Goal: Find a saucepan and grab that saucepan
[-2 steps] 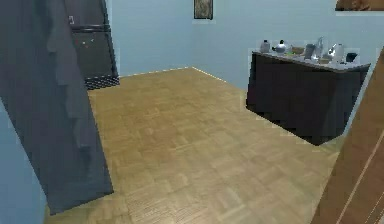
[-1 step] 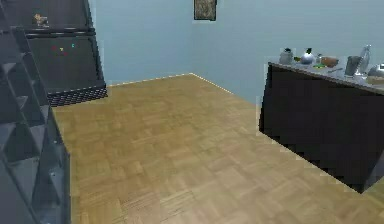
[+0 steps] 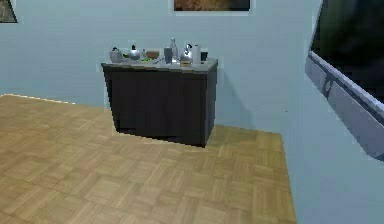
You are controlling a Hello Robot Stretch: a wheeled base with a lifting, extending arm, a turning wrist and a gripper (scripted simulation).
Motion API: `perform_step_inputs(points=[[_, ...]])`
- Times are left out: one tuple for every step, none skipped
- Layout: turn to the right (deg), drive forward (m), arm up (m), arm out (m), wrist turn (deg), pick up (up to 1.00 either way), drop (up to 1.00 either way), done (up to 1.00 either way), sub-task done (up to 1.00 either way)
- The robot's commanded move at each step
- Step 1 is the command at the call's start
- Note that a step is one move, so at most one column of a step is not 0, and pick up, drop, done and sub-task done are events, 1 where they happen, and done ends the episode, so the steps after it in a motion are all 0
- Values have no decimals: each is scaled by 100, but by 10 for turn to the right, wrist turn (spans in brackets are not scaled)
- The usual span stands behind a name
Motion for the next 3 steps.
perform_step_inputs(points=[[120, 0, 0, 0, 0, 0, 0, 0, 0], [30, 0, 0, 0, 0, 0, 0, 0, 0], [0, 100, 0, 0, 0, 0, 0, 0, 0]])
